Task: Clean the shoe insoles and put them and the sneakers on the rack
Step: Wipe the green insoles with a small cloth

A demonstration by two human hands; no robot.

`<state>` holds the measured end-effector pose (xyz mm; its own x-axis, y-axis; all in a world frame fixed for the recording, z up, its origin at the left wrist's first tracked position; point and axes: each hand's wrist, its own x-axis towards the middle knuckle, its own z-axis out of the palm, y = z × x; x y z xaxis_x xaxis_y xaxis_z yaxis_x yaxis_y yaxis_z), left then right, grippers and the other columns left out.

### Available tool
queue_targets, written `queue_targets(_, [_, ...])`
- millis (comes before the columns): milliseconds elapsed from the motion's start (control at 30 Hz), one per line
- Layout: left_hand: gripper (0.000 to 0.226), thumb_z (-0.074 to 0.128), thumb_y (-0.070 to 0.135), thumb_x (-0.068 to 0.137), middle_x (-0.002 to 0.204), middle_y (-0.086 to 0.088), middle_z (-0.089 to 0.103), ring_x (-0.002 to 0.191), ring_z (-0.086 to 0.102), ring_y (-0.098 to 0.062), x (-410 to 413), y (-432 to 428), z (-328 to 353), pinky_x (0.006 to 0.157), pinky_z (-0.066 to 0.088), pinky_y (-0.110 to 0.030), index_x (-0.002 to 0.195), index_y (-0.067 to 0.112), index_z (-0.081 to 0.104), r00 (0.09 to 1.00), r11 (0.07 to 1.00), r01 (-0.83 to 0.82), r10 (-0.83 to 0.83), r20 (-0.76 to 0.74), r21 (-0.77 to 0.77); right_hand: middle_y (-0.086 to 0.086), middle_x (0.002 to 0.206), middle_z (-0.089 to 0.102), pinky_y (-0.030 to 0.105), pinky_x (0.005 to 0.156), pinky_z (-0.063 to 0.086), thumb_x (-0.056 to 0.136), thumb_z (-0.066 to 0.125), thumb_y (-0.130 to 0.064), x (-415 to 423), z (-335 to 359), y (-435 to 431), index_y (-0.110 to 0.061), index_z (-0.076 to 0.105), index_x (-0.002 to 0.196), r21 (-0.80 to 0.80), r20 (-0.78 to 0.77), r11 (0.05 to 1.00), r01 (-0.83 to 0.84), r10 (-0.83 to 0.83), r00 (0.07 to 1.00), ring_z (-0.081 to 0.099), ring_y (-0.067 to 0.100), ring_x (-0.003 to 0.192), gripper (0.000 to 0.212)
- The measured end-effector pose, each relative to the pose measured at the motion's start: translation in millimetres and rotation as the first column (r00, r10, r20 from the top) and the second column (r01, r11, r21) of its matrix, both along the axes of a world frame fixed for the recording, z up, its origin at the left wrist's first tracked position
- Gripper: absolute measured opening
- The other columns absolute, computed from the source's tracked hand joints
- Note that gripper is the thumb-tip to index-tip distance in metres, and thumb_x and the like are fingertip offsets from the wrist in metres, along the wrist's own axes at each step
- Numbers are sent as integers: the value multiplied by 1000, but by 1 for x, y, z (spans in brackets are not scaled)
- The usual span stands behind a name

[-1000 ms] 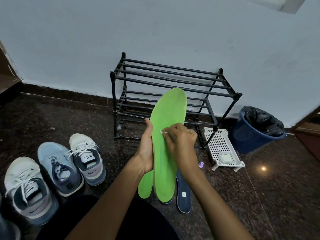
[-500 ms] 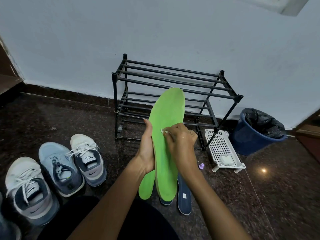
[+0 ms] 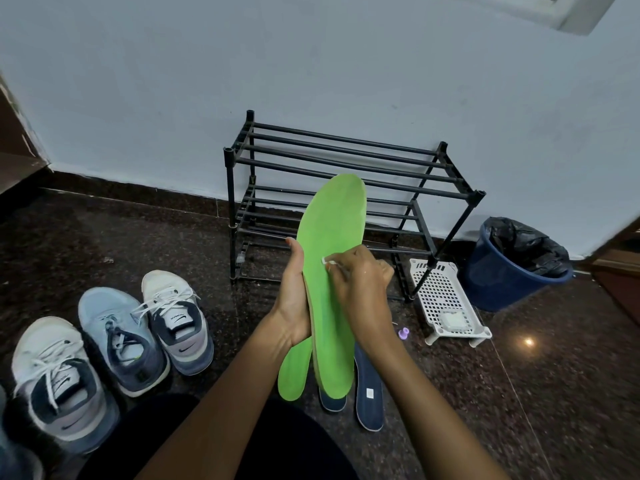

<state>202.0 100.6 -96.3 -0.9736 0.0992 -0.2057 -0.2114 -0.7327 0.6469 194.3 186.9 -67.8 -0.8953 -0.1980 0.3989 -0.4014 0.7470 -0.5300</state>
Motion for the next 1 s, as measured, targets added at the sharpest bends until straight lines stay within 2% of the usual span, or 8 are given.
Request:
queue_targets(200, [96,11,76,83,98,-15,72,89,70,-25,1,-2,3,79,54,-36,83,7,78,998,999,55,-55,8,0,-3,92,50,11,74,21,90,56,-17,23,-6,-5,-18,70,100,11,28,994,-108,107,994,41,24,91,18])
queue_targets(300, [88,13,71,87,94,-14,72,83,71,-23,1,0,3,69,58,-32,91,9,74,999,999,40,-40,13,10,3,94,56,23,69,15,89,58,-18,12,-3,-2,-17,70,99,37,20,998,-58,57,998,44,24,89,16])
queue_targets(400, [78,11,68,89,95,-9,73,85,71,-21,1,2,2,65,58,-30,105,13,65,999,999,33,-33,4,3,4,92,58,23,73,13,87,60,-14,-4,1,1,-13,71,96,-3,11,1000,18,-18,1000,48,17,85,14])
queue_targets(500, [78,11,68,89,94,-8,73,84,71,-21,0,0,-1,65,58,-30,105,13,64,1000,999,29,-29,11,-23,5,91,56,21,74,13,87,60,-12,-1,1,0,-12,71,96,4,19,1000,21,-21,1000,49,22,87,15])
queue_targets(700, [92,12,75,83,115,-20,65,98,67,-29,-3,-4,-1,86,51,-40,106,5,66,999,998,19,-17,30,-58,-5,88,50,0,82,14,87,59,-14,26,-10,-1,-17,71,96,17,29,996,-92,92,995,46,28,88,15])
queue_targets(867, [81,12,69,89,101,-11,72,89,70,-23,-3,-1,-4,68,58,-31,109,11,64,1000,998,-3,4,6,-61,3,94,57,22,71,14,88,59,-14,2,-5,5,-15,71,98,20,8,1000,7,-7,1000,48,23,89,15])
queue_targets(933, [79,11,68,89,97,-9,73,86,71,-22,-3,-1,-5,66,58,-30,107,12,64,1000,998,5,-5,1,-67,3,94,57,22,72,14,87,59,-12,-3,-4,4,-14,71,97,5,10,999,45,-45,999,49,24,90,15])
queue_targets(1000, [80,12,69,89,98,-10,73,87,71,-22,-3,-2,-6,66,58,-30,108,11,64,1000,997,-2,2,4,-75,3,95,56,10,75,16,88,58,-14,3,-6,1,-15,70,98,-2,24,1000,31,-31,999,47,25,92,16])
